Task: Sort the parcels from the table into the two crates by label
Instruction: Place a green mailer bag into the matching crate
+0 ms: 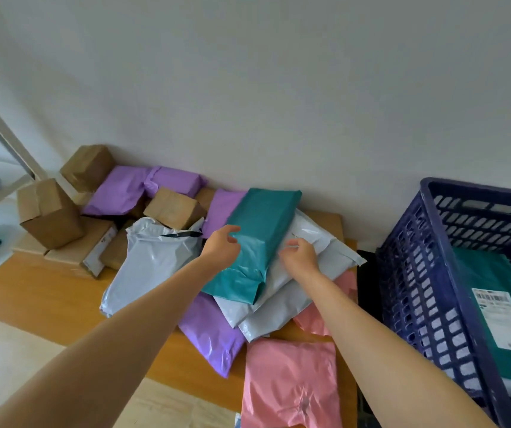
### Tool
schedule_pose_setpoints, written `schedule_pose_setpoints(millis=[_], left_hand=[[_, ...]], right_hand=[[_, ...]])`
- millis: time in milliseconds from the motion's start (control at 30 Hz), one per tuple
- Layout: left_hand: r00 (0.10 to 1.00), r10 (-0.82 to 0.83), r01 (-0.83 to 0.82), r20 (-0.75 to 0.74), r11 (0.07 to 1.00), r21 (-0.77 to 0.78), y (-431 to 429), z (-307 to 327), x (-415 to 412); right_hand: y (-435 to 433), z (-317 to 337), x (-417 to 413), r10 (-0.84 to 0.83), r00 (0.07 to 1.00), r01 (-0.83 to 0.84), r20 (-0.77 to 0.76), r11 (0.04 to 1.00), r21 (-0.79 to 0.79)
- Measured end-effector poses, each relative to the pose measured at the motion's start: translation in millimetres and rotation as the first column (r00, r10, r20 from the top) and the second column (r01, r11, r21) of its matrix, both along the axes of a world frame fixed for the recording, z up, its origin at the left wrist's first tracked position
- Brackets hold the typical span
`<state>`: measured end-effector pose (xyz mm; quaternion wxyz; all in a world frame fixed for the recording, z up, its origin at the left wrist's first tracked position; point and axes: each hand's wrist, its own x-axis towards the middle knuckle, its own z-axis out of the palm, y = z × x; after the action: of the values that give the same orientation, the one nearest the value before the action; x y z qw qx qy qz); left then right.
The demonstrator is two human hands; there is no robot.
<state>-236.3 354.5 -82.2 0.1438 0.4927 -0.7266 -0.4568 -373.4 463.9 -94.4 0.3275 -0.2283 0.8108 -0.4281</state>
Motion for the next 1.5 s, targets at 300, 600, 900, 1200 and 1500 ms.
schedule_pose_setpoints(millis=[300,600,900,1200,1500], left_hand=[[0.984,-0.135,0.139,0.120,0.990,-0.032,-40,-10,-48],[0.986,-0.102,0.109,0.134,0.993,-0.048,-64,3,-65],[0.963,-0.204,0.224,0.178,0.969,-0.099,-92,33,-40],[0.928,-0.185,0.281,0.324,0.918,-0.280,-121,53,-1],[0.961,-0.154,0.197,0.230,0.964,-0.177,-135,65,27]], right_hand=[[-58,-11,-17,-0.114,0.988,0.114,0.106,0.993,0.007],[-76,-1,-10,-0.165,0.956,0.215,0.243,0.957,-0.193],[-94,23,22,0.008,0.928,0.119,0.373,0.941,-0.317],[-107,37,66,0.107,0.942,-0.001,0.318,0.949,-0.316],[-104,42,92,-0.028,0.972,0.097,0.234,0.952,-0.290]])
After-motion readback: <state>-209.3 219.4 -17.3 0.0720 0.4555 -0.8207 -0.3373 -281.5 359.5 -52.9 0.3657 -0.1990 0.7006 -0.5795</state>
